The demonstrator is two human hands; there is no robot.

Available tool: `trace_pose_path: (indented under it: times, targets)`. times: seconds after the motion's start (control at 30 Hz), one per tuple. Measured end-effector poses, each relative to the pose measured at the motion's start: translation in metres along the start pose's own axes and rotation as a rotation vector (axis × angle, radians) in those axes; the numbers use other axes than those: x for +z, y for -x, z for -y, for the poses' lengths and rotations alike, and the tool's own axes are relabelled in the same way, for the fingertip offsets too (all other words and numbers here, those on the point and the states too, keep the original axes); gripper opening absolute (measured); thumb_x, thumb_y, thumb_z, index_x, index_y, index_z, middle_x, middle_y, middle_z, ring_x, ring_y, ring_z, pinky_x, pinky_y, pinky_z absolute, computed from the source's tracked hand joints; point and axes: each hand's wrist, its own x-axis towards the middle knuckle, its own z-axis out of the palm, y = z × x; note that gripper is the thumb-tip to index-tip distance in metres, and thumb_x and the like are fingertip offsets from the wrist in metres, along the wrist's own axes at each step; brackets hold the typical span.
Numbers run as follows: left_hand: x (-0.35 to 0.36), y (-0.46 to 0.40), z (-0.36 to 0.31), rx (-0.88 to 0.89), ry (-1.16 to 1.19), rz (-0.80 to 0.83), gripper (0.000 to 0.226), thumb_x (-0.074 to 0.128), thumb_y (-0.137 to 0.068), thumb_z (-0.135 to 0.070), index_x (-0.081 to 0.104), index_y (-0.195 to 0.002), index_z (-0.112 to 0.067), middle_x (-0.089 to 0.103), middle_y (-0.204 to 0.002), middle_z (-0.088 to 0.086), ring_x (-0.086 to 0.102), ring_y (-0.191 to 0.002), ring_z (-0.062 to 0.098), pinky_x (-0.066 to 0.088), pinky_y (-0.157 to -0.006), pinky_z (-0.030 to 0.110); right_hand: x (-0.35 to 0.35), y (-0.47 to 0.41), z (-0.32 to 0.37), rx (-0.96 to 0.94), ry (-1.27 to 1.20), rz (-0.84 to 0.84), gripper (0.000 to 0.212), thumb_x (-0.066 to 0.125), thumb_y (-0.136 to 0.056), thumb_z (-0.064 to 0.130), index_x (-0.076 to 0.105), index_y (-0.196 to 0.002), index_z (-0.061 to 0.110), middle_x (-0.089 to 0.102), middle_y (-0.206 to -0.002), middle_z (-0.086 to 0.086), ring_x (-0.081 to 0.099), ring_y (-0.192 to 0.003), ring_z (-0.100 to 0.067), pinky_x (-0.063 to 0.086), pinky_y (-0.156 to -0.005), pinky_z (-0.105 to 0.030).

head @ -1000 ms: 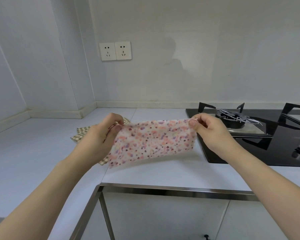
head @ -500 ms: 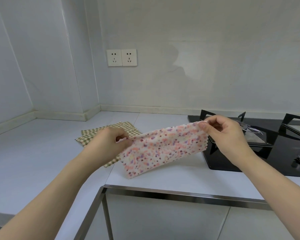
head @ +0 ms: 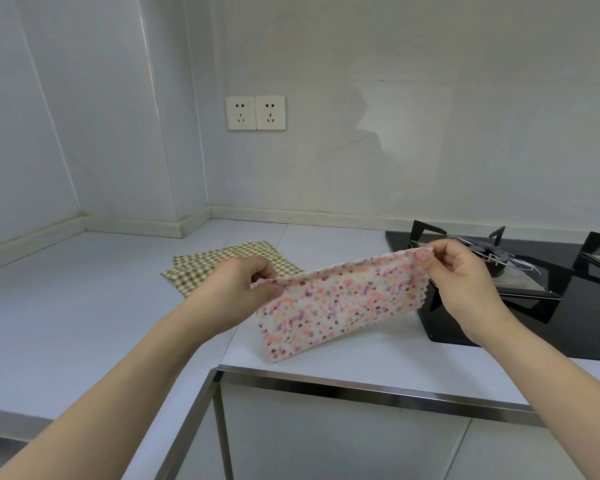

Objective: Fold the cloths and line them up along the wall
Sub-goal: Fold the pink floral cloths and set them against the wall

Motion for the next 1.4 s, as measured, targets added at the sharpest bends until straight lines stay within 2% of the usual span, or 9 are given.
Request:
trace_pose_path:
  times: [0.33,0.53,0.63,0.8,1.0,1.17,1.23,1.3,1.4]
  targets:
    - [-0.001,0.001,-0.005,-0.021,0.044,-0.044,0.015,0.075,-0.082,-0.034,0.064,-0.076,-0.026,0.055,-0.069,-0.014,0.050,-0.058,-0.007,0.034,-0.048,0.011,0.005,0.000,-0.008,0.049,-0.059,-0.058,0.008,0.057,-0.096,0.021,0.062,-0.095,0.016,0.068,-0.093,-0.001,0.061,-0.087,-0.011,0.047,-0.080,-0.026]
    - [-0.002,0.000,-0.006,-0.060,0.078,-0.058,0.020,0.078,-0.077,-0.036,0.062,-0.076,-0.024,0.058,-0.070,-0.007,0.047,-0.057,0.006,0.037,-0.054,0.022,0.006,-0.004,-0.012,0.063,-0.115,-0.099,0.009,0.055,-0.097,0.023,0.061,-0.090,0.024,0.064,-0.090,0.001,0.057,-0.086,-0.015,0.046,-0.081,-0.034]
    - [-0.004,-0.001,-0.004,-0.045,0.111,-0.052,0.015,0.075,-0.081,-0.033,0.065,-0.078,-0.023,0.062,-0.068,-0.004,0.045,-0.050,0.003,0.036,-0.049,0.015,0.007,-0.004,-0.012,0.081,-0.134,-0.104,0.010,0.055,-0.097,0.025,0.061,-0.090,0.025,0.065,-0.092,0.000,0.060,-0.086,-0.016,0.050,-0.076,-0.036]
    - [-0.008,-0.004,0.000,-0.123,0.238,-0.059,0.006,0.069,-0.088,-0.027,0.072,-0.083,-0.026,0.072,-0.072,0.001,0.064,-0.064,0.020,0.051,-0.060,0.028,0.006,-0.005,-0.017,0.122,-0.115,-0.136,0.009,0.056,-0.096,0.031,0.061,-0.091,0.025,0.066,-0.096,-0.001,0.063,-0.087,-0.021,0.054,-0.077,-0.044]
    - [-0.005,-0.005,0.004,-0.186,0.224,0.080,0.011,0.063,-0.093,-0.019,0.071,-0.085,-0.020,0.069,-0.061,-0.005,0.067,-0.057,0.008,0.043,-0.049,0.012,0.004,-0.008,-0.018,0.148,-0.018,-0.048,0.012,0.056,-0.096,0.033,0.059,-0.092,0.022,0.064,-0.104,-0.010,0.062,-0.095,-0.026,0.053,-0.066,-0.036]
    - [0.005,-0.016,0.014,-0.272,0.181,0.107,0.013,0.058,-0.095,-0.021,0.067,-0.086,-0.018,0.068,-0.058,0.003,0.060,-0.047,0.005,0.040,-0.042,0.016,0.012,-0.025,-0.028,0.180,0.290,0.067,0.014,0.054,-0.096,0.031,0.058,-0.094,0.018,0.062,-0.092,-0.001,0.061,-0.090,-0.023,0.049,-0.081,-0.042]
    - [0.012,-0.023,0.019,-0.282,0.132,0.061,0.014,0.055,-0.097,-0.018,0.066,-0.089,-0.014,0.068,-0.063,0.006,0.056,-0.042,0.001,0.039,-0.037,0.015,0.023,-0.034,-0.032,0.132,0.476,0.106,0.015,0.052,-0.097,0.029,0.055,-0.098,0.015,0.057,-0.085,0.003,0.056,-0.080,-0.015,0.046,-0.071,-0.035]
    - [0.020,-0.030,0.025,-0.248,-0.008,0.051,0.015,0.052,-0.097,-0.018,0.064,-0.088,-0.016,0.068,-0.070,0.006,0.064,-0.051,0.009,0.048,-0.041,0.023,0.038,-0.042,-0.038,0.075,0.618,0.154,0.014,0.048,-0.099,0.029,0.052,-0.098,0.016,0.055,-0.081,0.003,0.054,-0.071,-0.011,0.042,-0.062,-0.031]
    - [0.032,-0.041,0.036,-0.194,-0.238,0.090,0.017,0.047,-0.097,-0.017,0.063,-0.090,-0.018,0.066,-0.078,-0.001,0.062,-0.064,0.016,0.048,-0.051,0.027,0.057,-0.052,-0.051,0.037,0.805,0.223,0.013,0.042,-0.100,0.030,0.046,-0.099,0.018,0.058,-0.092,-0.002,0.058,-0.078,-0.023,0.049,-0.070,-0.041]
